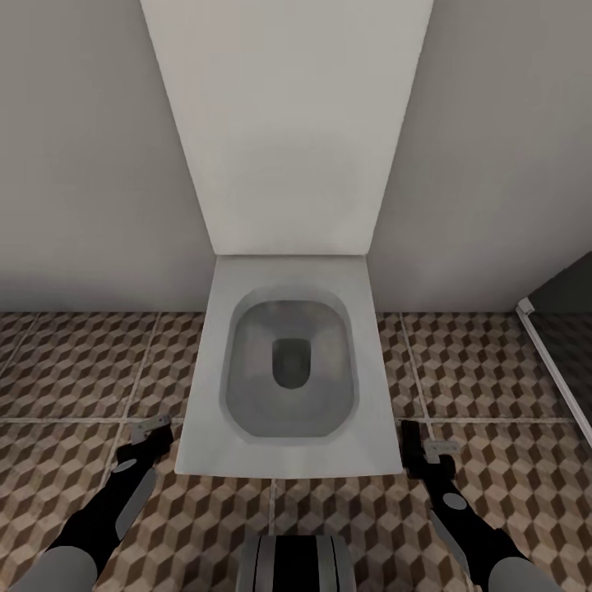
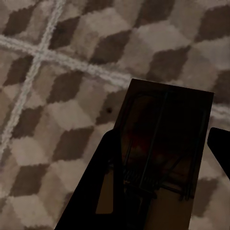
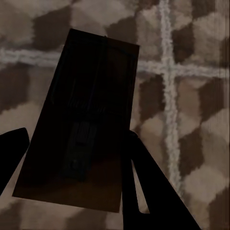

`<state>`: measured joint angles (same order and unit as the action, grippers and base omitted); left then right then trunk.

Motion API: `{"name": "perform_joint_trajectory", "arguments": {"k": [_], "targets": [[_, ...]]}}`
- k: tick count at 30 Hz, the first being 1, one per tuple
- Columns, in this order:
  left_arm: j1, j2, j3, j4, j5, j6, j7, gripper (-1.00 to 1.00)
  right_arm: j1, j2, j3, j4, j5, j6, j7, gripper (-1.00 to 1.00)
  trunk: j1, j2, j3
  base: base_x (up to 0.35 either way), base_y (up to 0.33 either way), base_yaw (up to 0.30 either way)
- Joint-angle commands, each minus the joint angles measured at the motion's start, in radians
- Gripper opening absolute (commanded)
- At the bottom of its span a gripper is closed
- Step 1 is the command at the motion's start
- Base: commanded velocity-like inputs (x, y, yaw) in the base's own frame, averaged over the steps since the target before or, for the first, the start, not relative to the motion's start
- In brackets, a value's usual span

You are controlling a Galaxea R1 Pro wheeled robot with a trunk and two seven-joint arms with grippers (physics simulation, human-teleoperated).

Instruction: Take the four mousetraps from the cabinet in the bathroom and place them on the bathroom floor. Make sure all four end up on the same floor surface, and ensure that at least two of them are either under or directly next to the same bathroom sink.

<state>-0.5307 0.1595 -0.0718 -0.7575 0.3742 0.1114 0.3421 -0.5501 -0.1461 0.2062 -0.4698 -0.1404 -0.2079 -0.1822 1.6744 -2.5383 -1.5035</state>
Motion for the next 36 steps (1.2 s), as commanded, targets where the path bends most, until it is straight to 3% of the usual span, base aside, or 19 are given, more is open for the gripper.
{"name": "perform_joint_trajectory", "arguments": {"k": [1,4,8,25,32,36], "targets": [[0.000,0.002,-0.006,-0.002,0.007,0.004,0.011,-1.00,-0.001,-0.001,0.009,0.000,-0.009,-0.004,-0.029,-1.00,0.000,0.000,-0.001,0.000,0.000,0.000],[0.000,0.004,-0.006,-0.002,0.006,0.003,0.017,-1.00,-0.001,-0.001,0.010,0.000,-0.004,-0.004,-0.084,-1.00,0.000,0.000,-0.001,0.000,0.000,0.000],[0.000,0.003,-0.006,-0.002,0.006,0.002,0.019,-1.00,-0.001,-0.001,0.013,0.000,-0.001,-0.004,-0.101,-1.00,0.000,0.000,-0.001,0.000,0.000,0.000],[-0.001,-0.002,-0.006,-0.006,0.009,0.002,0.079,-1.00,-0.001,0.000,0.015,0.000,0.001,-0.004,-0.106,-1.00,0.000,0.000,-0.001,0.000,0.000,0.000],[0.000,-0.011,-0.012,-0.014,0.011,-0.005,0.167,-1.00,-0.001,0.000,0.016,0.000,0.001,-0.004,-0.105,-1.00,0.000,0.000,-0.001,0.000,0.000,0.000],[0.000,-0.012,-0.028,-0.015,0.011,-0.010,0.181,-1.00,-0.001,0.000,0.016,0.000,0.000,-0.004,-0.105,-1.00,0.000,0.000,-0.001,0.000,0.000,0.000]]}}
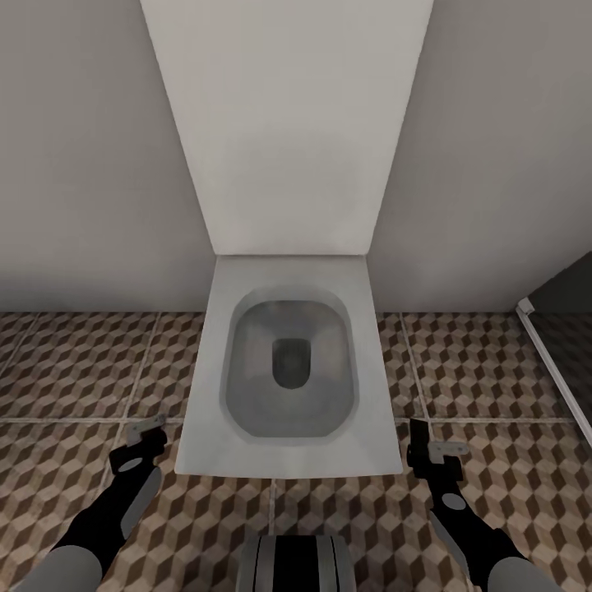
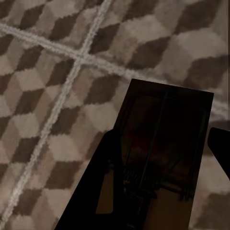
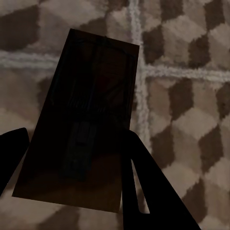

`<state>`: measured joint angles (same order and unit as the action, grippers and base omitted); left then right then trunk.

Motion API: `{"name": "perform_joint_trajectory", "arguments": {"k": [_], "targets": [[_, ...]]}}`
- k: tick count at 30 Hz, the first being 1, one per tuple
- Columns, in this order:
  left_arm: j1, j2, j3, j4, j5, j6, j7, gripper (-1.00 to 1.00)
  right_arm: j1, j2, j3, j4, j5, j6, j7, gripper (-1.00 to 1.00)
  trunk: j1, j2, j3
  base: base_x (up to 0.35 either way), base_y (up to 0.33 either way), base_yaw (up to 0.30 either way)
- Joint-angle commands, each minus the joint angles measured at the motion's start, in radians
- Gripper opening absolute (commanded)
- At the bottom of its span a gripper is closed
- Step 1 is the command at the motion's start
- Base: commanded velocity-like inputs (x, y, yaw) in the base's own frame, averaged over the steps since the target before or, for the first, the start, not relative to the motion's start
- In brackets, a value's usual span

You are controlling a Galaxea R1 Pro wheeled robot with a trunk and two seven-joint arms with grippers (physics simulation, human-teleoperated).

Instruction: Take the four mousetraps from the cabinet in the bathroom and place them on the bathroom floor. Make sure all four end up on the same floor surface, and ensure that at least two of them are either under or directly next to the same bathroom sink.

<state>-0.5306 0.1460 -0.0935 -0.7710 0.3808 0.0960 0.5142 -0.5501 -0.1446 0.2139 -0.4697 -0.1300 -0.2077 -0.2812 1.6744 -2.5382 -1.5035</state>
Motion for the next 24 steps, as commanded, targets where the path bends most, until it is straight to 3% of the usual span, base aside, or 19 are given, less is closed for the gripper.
{"name": "perform_joint_trajectory", "arguments": {"k": [1,6,13,24], "targets": [[0.000,0.001,-0.008,-0.002,0.004,0.005,0.010,-1.00,-0.001,-0.001,0.009,0.000,-0.011,-0.004,-0.006,-1.00,0.000,0.000,-0.001,0.000,0.000,0.000],[0.000,0.001,-0.012,-0.001,0.004,0.004,0.012,-1.00,-0.001,-0.001,0.010,0.000,-0.011,-0.004,-0.006,-1.00,0.000,0.000,-0.001,0.000,0.000,0.000],[0.000,0.000,-0.012,-0.001,0.004,0.005,0.012,-1.00,-0.001,-0.001,0.010,0.000,-0.011,-0.004,-0.006,-1.00,0.003,-0.002,-0.028,0.000,0.000,0.000],[0.000,0.000,-0.012,-0.001,0.005,0.007,0.011,-1.00,-0.001,-0.001,0.010,0.000,-0.013,-0.002,0.002,-1.00,0.003,-0.002,-0.028,0.000,0.000,0.000]]}}
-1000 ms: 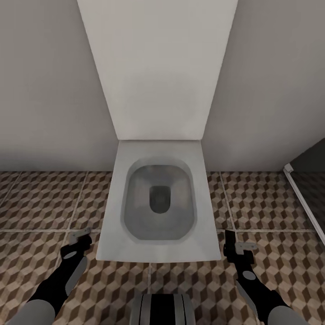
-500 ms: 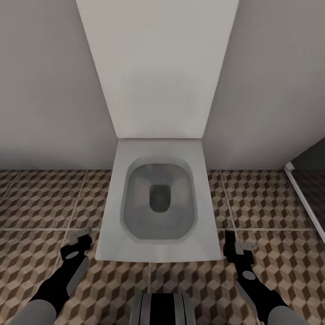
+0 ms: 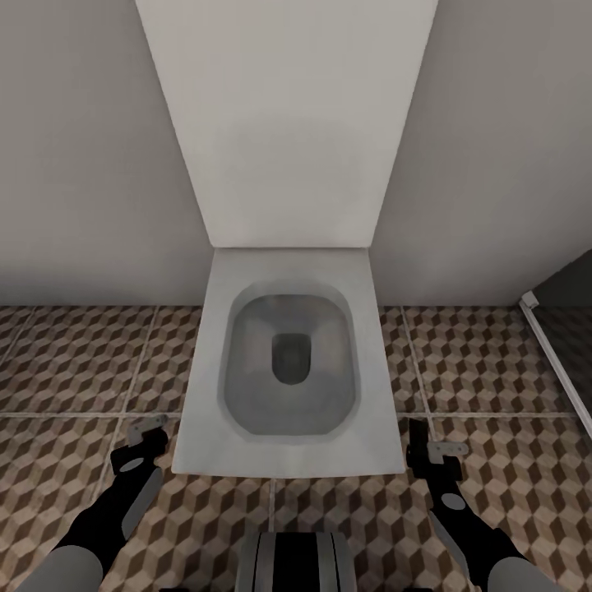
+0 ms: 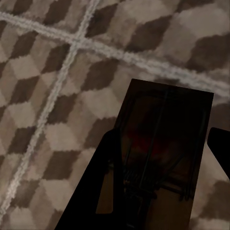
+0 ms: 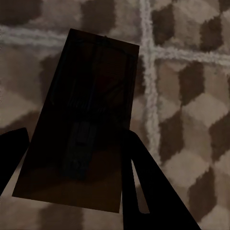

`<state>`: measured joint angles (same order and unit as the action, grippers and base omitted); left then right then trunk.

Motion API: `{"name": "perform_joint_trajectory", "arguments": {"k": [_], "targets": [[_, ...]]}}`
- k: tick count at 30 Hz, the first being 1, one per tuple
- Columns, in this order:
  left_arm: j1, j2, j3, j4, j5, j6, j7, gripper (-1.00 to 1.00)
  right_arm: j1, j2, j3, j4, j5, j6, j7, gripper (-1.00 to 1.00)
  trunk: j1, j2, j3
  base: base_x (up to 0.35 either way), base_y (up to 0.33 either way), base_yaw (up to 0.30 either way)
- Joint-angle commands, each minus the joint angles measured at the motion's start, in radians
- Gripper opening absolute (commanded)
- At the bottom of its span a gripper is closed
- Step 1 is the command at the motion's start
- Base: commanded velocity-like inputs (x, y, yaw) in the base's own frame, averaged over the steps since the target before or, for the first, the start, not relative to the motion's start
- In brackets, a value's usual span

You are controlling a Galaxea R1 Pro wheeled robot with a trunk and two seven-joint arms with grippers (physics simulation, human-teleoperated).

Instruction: Take the four mousetraps from the cabinet in the bathroom and place them on the bathroom floor. Make sure all four end up on the same floor surface, and ensure that at least two of them are either under or directly next to the same bathroom sink.

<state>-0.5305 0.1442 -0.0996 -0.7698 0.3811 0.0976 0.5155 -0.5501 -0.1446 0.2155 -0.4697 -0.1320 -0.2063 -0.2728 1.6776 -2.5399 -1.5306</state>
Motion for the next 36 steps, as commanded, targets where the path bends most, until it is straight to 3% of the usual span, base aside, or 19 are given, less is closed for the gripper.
{"name": "perform_joint_trajectory", "arguments": {"k": [1,20,26,36], "targets": [[0.000,0.002,-0.006,-0.002,0.005,0.005,0.009,-1.00,-0.001,-0.001,0.009,0.000,-0.011,-0.004,-0.005,-1.00,0.000,0.000,-0.001,0.000,0.000,0.000],[0.000,0.001,-0.007,-0.002,0.005,0.005,0.010,-1.00,-0.001,-0.001,0.010,0.000,-0.010,-0.004,-0.005,-1.00,0.000,0.000,-0.001,0.000,0.000,0.000],[0.000,0.001,-0.008,-0.002,0.005,0.005,0.011,-1.00,-0.001,-0.001,0.010,0.000,-0.010,-0.004,-0.005,-1.00,0.003,-0.002,-0.024,0.000,0.000,0.000],[0.000,0.001,-0.008,-0.002,0.005,0.007,0.009,-1.00,-0.001,-0.001,0.010,0.000,-0.011,-0.004,-0.005,-1.00,0.003,-0.002,-0.024,0.000,0.000,0.000]]}}
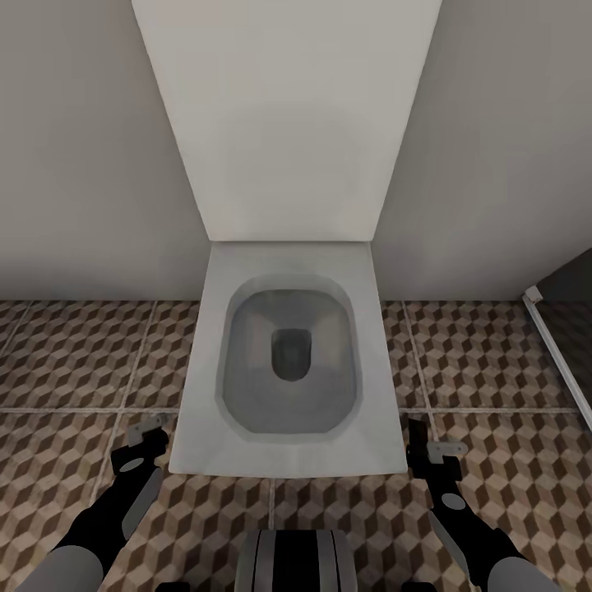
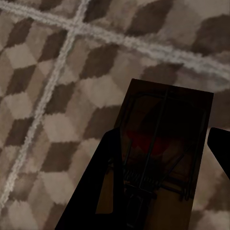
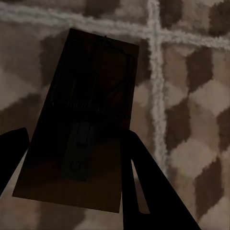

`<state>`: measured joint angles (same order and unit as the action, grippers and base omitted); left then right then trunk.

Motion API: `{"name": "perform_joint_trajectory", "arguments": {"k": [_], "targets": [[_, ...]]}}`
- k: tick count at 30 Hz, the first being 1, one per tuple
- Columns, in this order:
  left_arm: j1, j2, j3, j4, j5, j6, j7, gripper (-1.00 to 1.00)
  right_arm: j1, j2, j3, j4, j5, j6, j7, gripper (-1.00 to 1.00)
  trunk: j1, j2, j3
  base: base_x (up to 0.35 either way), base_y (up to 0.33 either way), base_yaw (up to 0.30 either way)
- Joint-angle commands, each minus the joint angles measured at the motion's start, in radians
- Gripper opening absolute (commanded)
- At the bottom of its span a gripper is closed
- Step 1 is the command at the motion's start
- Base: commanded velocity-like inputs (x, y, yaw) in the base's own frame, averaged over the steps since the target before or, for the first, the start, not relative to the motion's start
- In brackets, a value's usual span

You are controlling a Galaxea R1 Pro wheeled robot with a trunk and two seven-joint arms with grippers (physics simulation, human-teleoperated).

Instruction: Take the four mousetraps from the cabinet in the bathroom and place them on the bathroom floor. Make sure all four end up on the same floor surface, and ensure that at least two of them are either under or directly next to the same bathroom sink.

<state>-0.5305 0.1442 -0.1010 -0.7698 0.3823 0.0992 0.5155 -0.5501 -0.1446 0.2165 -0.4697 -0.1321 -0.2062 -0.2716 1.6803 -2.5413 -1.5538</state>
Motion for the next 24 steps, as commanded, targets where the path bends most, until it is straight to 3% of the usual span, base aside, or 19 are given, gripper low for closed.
{"name": "perform_joint_trajectory", "arguments": {"k": [1,8,12,24], "targets": [[0.000,0.002,-0.006,-0.002,0.004,0.005,0.009,-1.00,-0.001,-0.001,0.008,0.000,-0.011,-0.004,-0.006,-1.00,0.000,0.000,-0.001,0.000,0.000,0.000],[0.000,0.002,-0.006,-0.002,0.004,0.005,0.009,-1.00,-0.001,-0.001,0.008,0.000,-0.011,-0.004,-0.006,-1.00,0.000,0.000,-0.001,0.000,0.000,0.000],[0.000,0.000,-0.006,-0.002,0.004,0.005,0.010,-1.00,-0.001,-0.001,0.007,0.000,-0.012,-0.004,-0.006,-1.00,0.002,-0.001,-0.016,0.000,0.000,0.000],[0.000,-0.003,-0.006,-0.002,0.004,0.005,0.008,-1.00,-0.001,-0.001,0.007,0.000,-0.012,-0.004,-0.006,-1.00,0.002,-0.001,-0.016,0.000,0.000,0.000]]}}
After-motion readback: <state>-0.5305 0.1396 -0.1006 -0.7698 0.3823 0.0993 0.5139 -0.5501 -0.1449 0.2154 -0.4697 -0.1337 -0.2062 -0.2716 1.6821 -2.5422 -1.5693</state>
